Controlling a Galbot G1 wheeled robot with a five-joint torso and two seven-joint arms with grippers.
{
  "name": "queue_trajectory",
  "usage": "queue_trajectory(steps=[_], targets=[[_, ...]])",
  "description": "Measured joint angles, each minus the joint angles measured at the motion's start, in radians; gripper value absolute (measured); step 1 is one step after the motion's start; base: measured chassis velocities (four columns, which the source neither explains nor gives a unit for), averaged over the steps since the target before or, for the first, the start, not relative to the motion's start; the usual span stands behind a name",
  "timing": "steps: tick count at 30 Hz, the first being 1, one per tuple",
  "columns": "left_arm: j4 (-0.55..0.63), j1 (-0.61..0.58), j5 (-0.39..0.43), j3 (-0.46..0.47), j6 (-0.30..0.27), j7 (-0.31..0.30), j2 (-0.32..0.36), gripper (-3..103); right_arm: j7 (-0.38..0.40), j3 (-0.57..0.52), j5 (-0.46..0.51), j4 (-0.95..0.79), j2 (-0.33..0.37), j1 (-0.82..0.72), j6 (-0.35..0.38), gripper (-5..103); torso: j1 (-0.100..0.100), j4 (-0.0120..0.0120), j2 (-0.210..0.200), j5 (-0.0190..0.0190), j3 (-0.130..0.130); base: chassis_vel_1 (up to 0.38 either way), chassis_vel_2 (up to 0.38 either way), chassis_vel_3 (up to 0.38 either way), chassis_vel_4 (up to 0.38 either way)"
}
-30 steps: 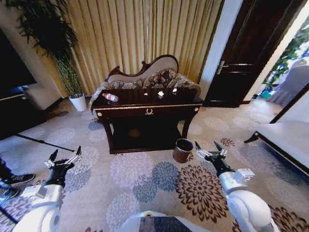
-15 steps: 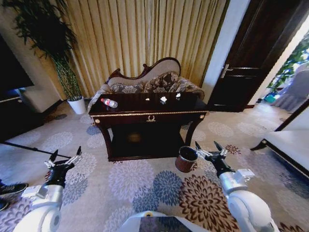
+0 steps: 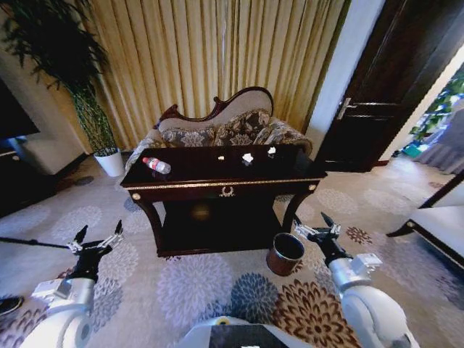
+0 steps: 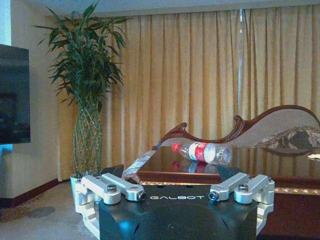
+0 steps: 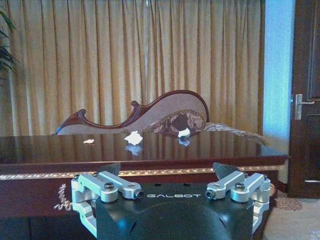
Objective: Move to the front of the table and place the trash on the table into the trash bin.
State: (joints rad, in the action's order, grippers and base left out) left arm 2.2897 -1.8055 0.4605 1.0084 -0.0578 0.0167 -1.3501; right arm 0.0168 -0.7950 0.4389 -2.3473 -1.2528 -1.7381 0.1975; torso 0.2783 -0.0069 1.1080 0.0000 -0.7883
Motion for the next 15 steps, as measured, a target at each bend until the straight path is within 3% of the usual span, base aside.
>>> queue_trajectory(steps=[15], targets=[[0.002, -0.001, 0.0, -0.002, 0.0, 0.001, -0.003, 100, 0.001, 0.001, 0.007, 0.0, -0.002, 0.003, 0.0, 100, 0.0, -0.0003, 0.0, 0.0, 0.0, -0.228, 0.233, 0.23, -0.225]])
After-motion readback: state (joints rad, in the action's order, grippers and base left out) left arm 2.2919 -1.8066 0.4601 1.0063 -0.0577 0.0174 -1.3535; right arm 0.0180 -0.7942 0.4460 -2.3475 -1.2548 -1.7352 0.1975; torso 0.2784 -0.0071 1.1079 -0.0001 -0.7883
